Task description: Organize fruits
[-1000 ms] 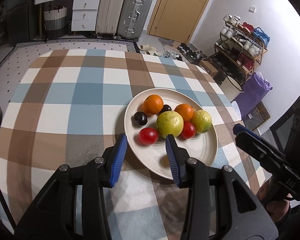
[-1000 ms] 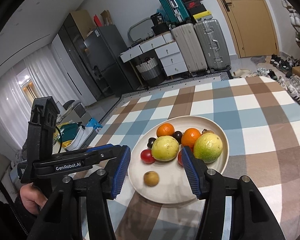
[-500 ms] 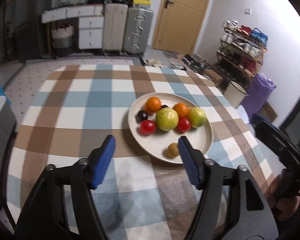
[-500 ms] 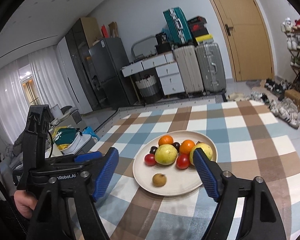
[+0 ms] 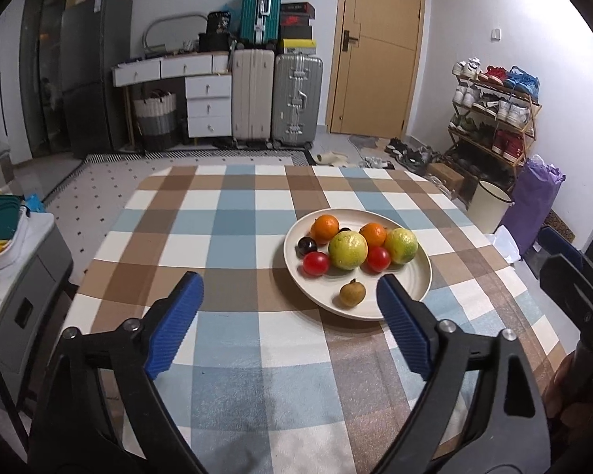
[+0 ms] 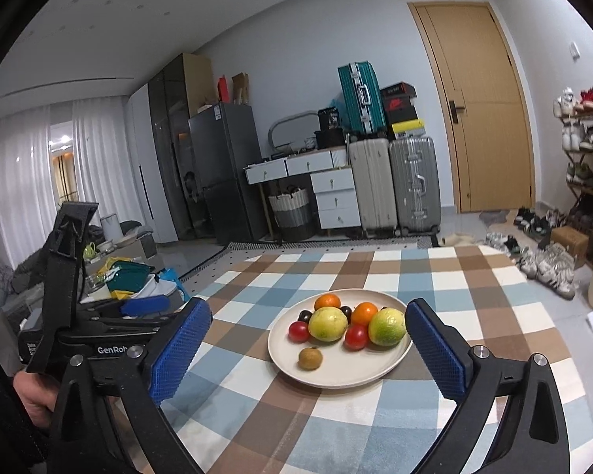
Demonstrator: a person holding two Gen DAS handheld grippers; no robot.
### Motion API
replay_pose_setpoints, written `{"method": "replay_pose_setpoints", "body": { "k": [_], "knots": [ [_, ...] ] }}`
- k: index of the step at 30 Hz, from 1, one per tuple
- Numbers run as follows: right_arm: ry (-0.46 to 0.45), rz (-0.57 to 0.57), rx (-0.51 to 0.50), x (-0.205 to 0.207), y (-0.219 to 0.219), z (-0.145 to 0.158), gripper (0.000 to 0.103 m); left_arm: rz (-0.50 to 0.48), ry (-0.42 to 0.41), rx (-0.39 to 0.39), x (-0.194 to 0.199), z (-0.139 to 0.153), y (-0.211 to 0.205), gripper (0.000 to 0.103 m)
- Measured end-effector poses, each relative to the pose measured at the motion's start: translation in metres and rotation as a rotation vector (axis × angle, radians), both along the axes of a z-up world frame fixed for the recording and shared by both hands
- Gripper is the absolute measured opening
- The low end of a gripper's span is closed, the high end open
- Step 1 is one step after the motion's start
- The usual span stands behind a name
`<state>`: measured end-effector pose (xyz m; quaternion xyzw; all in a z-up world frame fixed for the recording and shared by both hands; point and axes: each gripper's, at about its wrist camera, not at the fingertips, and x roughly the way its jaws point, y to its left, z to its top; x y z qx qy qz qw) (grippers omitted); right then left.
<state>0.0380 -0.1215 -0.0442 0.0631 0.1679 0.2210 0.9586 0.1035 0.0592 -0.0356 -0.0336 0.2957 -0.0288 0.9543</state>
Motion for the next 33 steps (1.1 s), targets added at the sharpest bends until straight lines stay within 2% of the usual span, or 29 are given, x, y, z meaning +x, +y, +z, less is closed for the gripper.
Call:
{"method": "replay_pose_setpoints", "body": {
  "k": [3, 17, 25, 28, 33],
  "knots": [
    [-0.027, -0.002, -0.018, -0.010, 0.002, 0.001, 0.102, 0.010, -0.032, 0.014, -0.013, 0.004, -0.003, 0.102],
    [-0.112, -0.054, -0.059, -0.047, 0.002, -0.008, 0.102, 0.041, -0.177, 0.093, -0.061, 0.011, -0.018, 0.102],
    [-0.133, -0.096, -0.077, -0.060, 0.001, -0.016, 0.102, 0.064, -0.214, 0.101, -0.083, -0.006, -0.015, 0.102],
    [-0.139, -0.115, -0.057, -0.063, -0.003, -0.022, 0.102, 0.069, -0.240, 0.133, -0.088, -0.015, -0.015, 0.102],
    [-0.138, -0.155, -0.125, -0.063, -0.002, -0.036, 0.102, 0.076, -0.290, 0.174, -0.096, -0.030, -0.014, 0.102]
  ]
}}
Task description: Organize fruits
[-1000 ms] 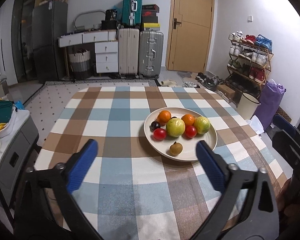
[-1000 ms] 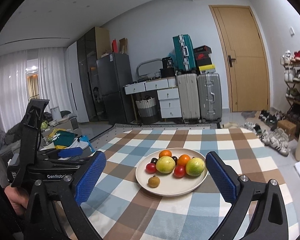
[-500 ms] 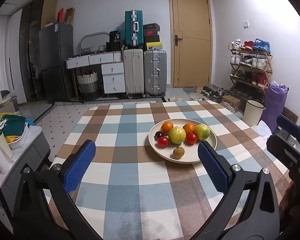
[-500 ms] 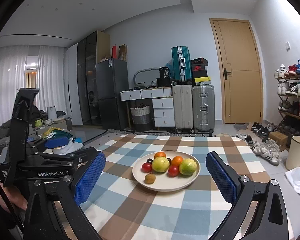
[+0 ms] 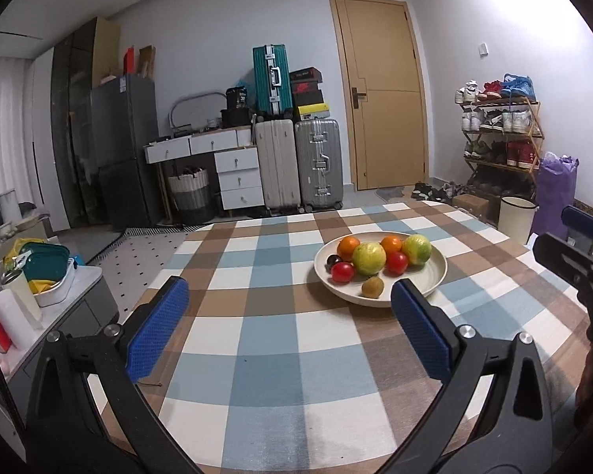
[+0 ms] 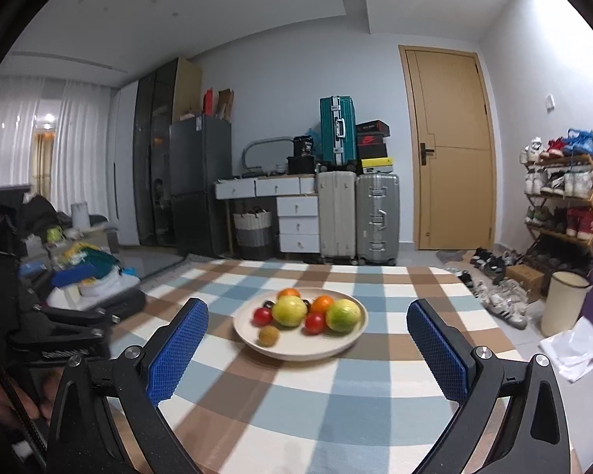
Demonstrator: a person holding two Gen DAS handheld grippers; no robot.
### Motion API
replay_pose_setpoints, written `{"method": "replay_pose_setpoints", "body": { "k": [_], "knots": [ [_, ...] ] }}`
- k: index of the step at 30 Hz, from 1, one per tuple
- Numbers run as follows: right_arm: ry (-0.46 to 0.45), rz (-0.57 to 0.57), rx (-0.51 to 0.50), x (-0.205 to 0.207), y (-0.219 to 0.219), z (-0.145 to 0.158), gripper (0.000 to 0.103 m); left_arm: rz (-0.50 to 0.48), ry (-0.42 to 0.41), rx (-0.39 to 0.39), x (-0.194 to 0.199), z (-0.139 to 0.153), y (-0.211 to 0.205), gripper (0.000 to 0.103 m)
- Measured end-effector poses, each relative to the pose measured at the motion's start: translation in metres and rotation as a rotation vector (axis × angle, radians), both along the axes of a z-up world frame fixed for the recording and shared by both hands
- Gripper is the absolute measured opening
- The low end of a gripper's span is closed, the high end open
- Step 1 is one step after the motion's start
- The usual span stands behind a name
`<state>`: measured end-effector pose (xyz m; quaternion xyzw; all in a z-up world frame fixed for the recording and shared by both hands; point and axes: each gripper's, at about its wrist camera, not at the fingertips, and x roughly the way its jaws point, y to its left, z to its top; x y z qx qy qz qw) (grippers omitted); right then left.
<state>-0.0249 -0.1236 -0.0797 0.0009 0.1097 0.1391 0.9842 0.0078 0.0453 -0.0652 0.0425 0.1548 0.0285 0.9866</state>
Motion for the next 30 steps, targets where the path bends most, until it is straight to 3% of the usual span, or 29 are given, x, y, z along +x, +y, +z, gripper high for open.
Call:
{"method": "replay_pose_setpoints", "body": {
  "k": [9, 14, 17, 27, 30],
  "knots": [
    [0.011, -0.016, -0.012, 0.004, -0.002, -0.010, 0.102, -0.016, 0.017, -0.098, 0.011, -0.017, 0.015, 0.102],
    [0.113, -0.047, -0.040, 0.024, 0.002, -0.019, 0.102, -0.028, 0.068, -0.141, 0.026, -0.022, 0.023, 0.102],
    [0.099, -0.057, -0.018, 0.022, -0.002, -0.019, 0.102, 0.005, 0.082, -0.165, 0.029, -0.024, 0.030, 0.102],
    [0.098, -0.045, -0.042, 0.024, 0.001, -0.020, 0.102, 0.005, 0.011, -0.086, 0.016, -0.021, 0.013, 0.102],
    [0.099, -0.045, -0.041, 0.024, 0.002, -0.020, 0.102, 0.009, 0.010, -0.098, 0.014, -0.021, 0.015, 0.102]
  ]
}}
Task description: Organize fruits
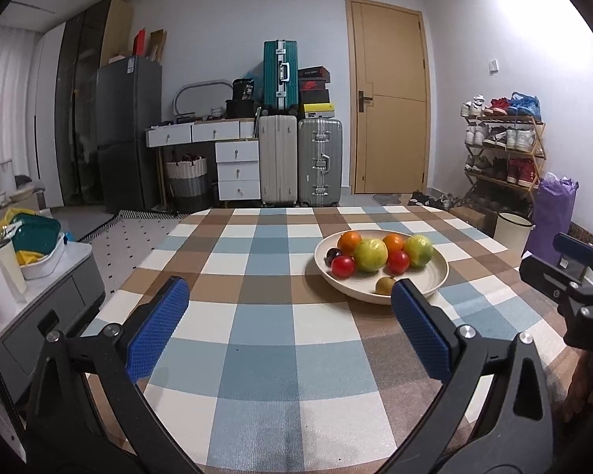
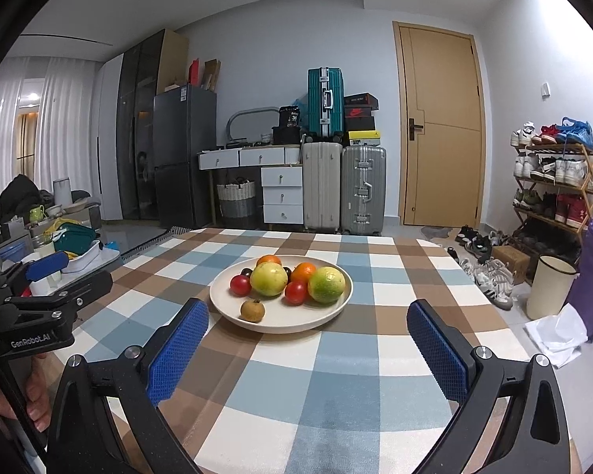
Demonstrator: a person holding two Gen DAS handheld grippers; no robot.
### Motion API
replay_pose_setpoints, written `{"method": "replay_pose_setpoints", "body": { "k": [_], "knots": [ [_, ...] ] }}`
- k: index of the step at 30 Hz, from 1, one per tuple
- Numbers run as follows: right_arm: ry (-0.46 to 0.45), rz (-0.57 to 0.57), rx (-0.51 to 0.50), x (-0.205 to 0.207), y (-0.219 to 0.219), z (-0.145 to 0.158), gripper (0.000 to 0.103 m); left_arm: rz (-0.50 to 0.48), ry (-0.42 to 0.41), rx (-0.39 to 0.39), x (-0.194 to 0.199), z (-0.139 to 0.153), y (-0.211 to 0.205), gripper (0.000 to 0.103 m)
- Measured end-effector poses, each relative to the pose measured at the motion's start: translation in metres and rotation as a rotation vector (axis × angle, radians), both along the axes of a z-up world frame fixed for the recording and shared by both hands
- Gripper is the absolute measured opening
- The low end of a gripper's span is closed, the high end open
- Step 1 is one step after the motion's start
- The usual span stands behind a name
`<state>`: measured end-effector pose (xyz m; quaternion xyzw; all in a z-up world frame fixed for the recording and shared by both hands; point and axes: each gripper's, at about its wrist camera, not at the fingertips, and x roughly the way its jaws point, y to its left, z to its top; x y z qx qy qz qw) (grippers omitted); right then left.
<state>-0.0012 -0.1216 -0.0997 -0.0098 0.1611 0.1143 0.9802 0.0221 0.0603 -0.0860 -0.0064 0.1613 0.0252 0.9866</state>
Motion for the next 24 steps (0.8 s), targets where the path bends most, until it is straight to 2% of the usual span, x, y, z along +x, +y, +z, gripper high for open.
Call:
{"method": "replay_pose_setpoints", "body": {
  "k": [24],
  "knots": [
    [-0.001, 0.000, 0.000, 0.0000, -0.0002, 0.0000, 0.102, -0.001, -0.003, 0.003, -0.0007, 0.0000, 0.0005, 0.102]
  ]
}}
